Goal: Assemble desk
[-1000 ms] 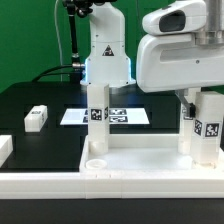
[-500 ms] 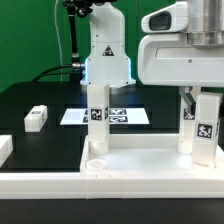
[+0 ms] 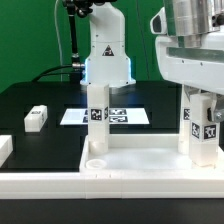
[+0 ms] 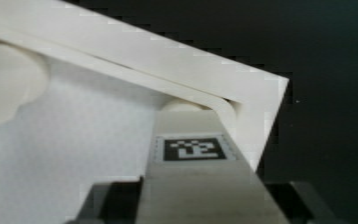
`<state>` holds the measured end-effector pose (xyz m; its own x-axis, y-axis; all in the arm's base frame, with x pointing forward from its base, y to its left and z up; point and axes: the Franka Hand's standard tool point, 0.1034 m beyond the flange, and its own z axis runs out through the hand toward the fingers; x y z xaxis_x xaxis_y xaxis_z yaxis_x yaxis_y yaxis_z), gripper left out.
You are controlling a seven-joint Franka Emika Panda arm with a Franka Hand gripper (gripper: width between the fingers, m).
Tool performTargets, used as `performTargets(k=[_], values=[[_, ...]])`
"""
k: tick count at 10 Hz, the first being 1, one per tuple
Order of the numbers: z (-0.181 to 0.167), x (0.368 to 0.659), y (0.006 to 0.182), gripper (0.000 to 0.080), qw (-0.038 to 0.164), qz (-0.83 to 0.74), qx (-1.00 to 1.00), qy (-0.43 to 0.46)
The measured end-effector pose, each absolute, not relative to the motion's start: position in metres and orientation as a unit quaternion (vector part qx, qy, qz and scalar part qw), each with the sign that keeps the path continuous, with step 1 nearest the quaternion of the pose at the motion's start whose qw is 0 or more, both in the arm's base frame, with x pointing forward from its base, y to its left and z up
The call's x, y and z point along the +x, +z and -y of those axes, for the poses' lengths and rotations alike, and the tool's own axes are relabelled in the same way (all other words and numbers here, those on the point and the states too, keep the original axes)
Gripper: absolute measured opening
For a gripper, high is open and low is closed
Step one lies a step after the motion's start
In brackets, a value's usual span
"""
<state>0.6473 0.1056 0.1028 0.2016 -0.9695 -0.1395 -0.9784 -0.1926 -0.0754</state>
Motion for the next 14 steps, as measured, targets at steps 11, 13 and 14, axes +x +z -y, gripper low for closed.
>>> performTargets(k=[11, 13, 14], values=[[-0.106, 0.649, 0.096, 0.0648, 0.088, -0.525, -0.846, 0.004], [-0.104, 0.650, 0.097, 0.0649, 0.084, -0.441, -0.893, -0.004], [-0.103, 0.653, 0.107, 0.0649, 0.075, -0.308, -0.948, -0.012]])
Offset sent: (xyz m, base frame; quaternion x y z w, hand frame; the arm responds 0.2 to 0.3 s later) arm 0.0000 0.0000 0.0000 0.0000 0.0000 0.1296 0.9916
